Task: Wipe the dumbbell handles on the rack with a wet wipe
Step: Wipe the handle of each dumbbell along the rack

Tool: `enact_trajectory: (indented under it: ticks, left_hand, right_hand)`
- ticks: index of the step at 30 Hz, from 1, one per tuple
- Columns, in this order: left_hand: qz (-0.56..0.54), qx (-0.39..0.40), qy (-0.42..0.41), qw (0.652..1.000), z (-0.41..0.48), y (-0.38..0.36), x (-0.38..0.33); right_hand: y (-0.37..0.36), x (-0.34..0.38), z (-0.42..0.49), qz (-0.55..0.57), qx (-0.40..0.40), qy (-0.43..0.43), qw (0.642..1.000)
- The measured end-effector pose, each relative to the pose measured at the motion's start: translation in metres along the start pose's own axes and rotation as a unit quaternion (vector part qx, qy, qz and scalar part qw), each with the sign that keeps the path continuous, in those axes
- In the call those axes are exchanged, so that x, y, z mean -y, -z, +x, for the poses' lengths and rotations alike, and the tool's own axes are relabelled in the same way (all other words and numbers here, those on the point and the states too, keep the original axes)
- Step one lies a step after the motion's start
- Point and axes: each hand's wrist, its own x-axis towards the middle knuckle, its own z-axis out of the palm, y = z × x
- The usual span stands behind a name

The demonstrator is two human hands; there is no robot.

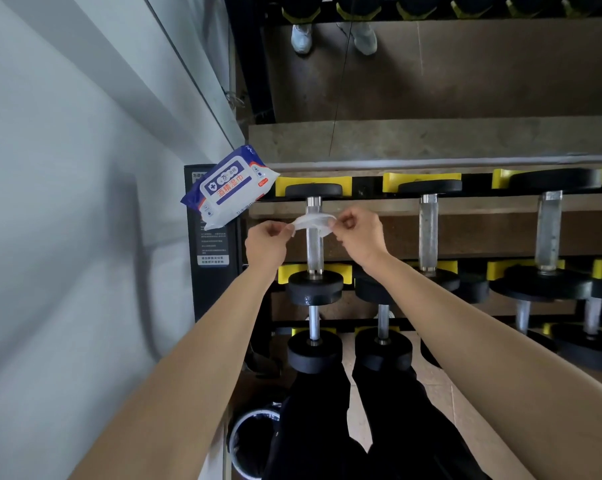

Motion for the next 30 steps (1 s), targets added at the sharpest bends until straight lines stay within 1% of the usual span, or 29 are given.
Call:
enact_trajectory:
  ticks: [2,3,6,8,10,13,14,15,18,19,22,25,27,30]
  left_hand:
    - [-0.004,-0.006,0.023,1.000,-0.002,0.002,0.005]
    - [-0.007,0.004,0.024,1.000,-0.006,0.003,0.006]
    - [-0.003,0.077,0.005,0.997,-0.018,0.003,0.012]
    - [0.000,0.095,-0.005,0.995,-0.023,0.005,0.015]
    - [0.008,0.062,-0.002,0.998,-0.024,0.009,0.018]
    - [0.038,-0.011,0.026,0.999,-0.025,0.018,0.025]
    - [0.059,-0.012,0.025,0.998,-0.026,0.020,0.028]
    - [0.085,0.008,0.021,0.996,-0.028,0.021,0.029]
    - [0.102,0.111,-0.007,0.989,-0.036,0.019,0.032]
    - [0.098,0.124,-0.021,0.987,-0.038,0.020,0.031]
    - [0.106,0.088,-0.030,0.990,-0.038,0.025,0.033]
    - [0.178,0.063,-0.021,0.982,-0.036,0.032,0.038]
    - [0.203,0.073,-0.028,0.976,-0.038,0.033,0.038]
    - [0.182,0.124,-0.064,0.973,-0.042,0.029,0.032]
  right_hand:
    - [-0.005,0.001,-0.007,-0.028,0.042,0.022,0.999]
    - [-0.004,-0.001,-0.009,-0.037,0.045,0.022,0.998]
    - [0.011,-0.014,-0.009,-0.045,0.001,-0.016,0.999]
    - [0.021,-0.021,-0.010,-0.053,-0.005,-0.028,0.998]
    - [0.020,-0.022,-0.016,-0.070,0.035,-0.016,0.997]
    - [0.009,-0.015,-0.030,-0.098,0.130,0.017,0.987]
    - [0.006,-0.014,-0.033,-0.113,0.152,0.024,0.982]
    - [0.005,-0.015,-0.034,-0.132,0.164,0.026,0.977]
    - [0.015,-0.027,-0.031,-0.197,0.150,-0.003,0.969]
    - [0.018,-0.031,-0.030,-0.214,0.140,-0.014,0.967]
    - [0.018,-0.033,-0.031,-0.223,0.147,-0.020,0.964]
    - [0.005,-0.023,-0.036,-0.202,0.179,0.004,0.963]
    - [0.004,-0.020,-0.034,-0.204,0.185,-0.009,0.961]
    - [0.018,-0.024,-0.027,-0.234,0.162,-0.065,0.956]
